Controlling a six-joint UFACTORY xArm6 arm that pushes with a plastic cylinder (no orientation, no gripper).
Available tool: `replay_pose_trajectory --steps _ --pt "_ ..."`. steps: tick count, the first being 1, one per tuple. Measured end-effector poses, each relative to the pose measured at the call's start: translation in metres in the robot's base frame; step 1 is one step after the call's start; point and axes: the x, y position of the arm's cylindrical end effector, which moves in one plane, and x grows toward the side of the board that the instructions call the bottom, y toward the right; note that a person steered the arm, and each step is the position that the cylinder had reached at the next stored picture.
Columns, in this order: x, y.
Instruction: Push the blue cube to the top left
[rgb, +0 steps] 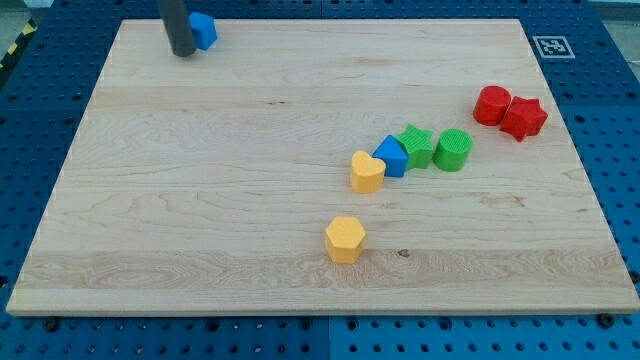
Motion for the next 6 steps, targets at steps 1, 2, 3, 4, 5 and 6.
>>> replay_pose_trajectory --steps 1,2,3,4,5,6 --pt "0.022 0.02" --pt "0.012 0.063" --pt "-0.025 0.104" --pt "-0.027 0.107" --pt "-0.03 0.096" --pt "-0.034 0.069"
